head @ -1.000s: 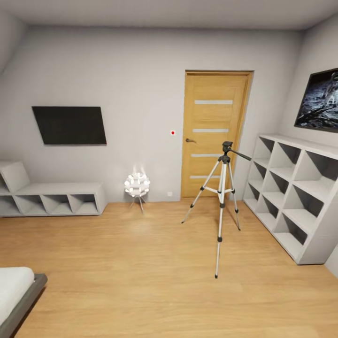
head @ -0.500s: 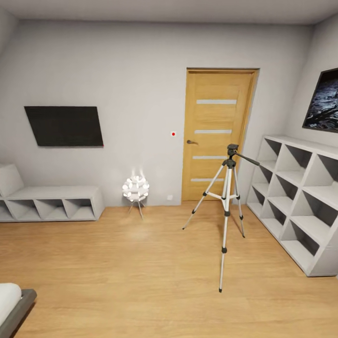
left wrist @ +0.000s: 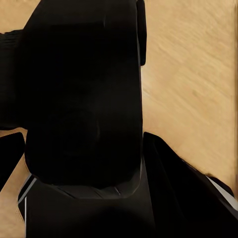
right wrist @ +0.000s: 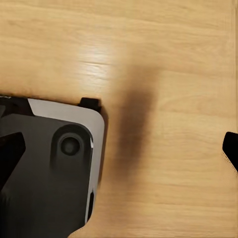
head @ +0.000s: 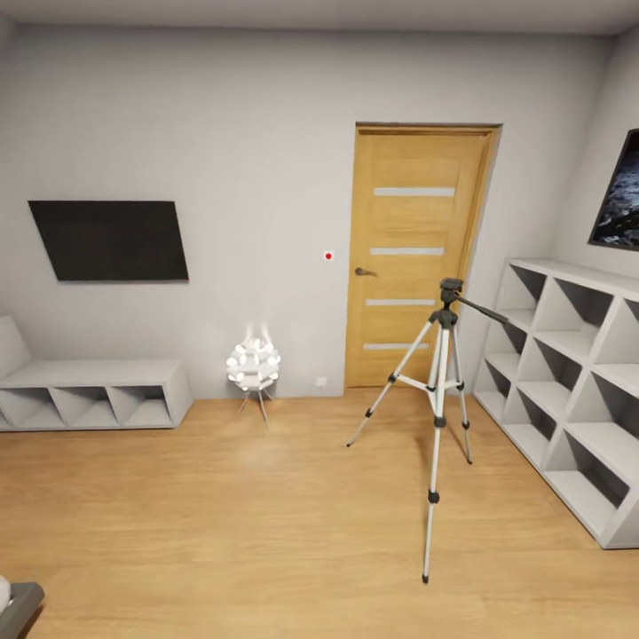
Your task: Attach the digital camera to the camera tripod in the bedroom.
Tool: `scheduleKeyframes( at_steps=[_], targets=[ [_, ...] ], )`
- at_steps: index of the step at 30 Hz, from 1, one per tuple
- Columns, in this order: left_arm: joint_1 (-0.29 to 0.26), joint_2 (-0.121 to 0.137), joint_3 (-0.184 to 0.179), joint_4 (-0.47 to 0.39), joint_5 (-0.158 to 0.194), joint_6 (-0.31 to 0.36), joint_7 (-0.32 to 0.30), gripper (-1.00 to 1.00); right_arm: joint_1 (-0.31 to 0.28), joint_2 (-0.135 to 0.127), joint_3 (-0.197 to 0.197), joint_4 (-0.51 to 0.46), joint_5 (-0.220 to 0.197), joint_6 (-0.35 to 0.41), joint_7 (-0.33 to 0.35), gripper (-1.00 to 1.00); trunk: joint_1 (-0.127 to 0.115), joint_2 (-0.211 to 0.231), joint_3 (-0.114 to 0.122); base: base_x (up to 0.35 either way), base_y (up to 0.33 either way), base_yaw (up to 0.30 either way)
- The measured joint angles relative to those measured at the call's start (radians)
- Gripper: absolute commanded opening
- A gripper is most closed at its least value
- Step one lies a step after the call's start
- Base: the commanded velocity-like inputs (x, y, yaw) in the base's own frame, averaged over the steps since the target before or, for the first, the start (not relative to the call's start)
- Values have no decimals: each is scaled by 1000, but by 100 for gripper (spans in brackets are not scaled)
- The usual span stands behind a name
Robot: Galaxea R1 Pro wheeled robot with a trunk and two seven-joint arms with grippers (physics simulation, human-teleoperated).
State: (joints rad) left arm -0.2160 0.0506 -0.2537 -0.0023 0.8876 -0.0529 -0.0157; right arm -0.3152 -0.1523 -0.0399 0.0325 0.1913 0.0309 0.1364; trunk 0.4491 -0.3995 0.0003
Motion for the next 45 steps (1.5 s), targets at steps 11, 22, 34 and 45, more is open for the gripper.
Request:
scheduleKeyframes(
  at_steps=[11, 22, 34, 45],
  targets=[
    [0, 0, 0, 0, -1, -2, -1, -100, 0, 1, -1, 0, -6, -36, -2, 100, 0, 0, 0, 325, 5, -32],
    [0, 0, 0, 0, -1, -3, -1, -100, 0, 1, -1, 0, -5, -41, -2, 100, 0, 0, 0, 325, 78, -179],
    [0, -1, 0, 0, -1, -3, -1, -100, 0, 1, -1, -1, 0, -38, -2, 100, 0, 0, 0, 325, 96, -9],
    [0, -1, 0, 0, -1, -2, -1, -100, 0, 1, -1, -1, 0, -40, -2, 100, 0, 0, 0, 325, 97, 0]
  ],
)
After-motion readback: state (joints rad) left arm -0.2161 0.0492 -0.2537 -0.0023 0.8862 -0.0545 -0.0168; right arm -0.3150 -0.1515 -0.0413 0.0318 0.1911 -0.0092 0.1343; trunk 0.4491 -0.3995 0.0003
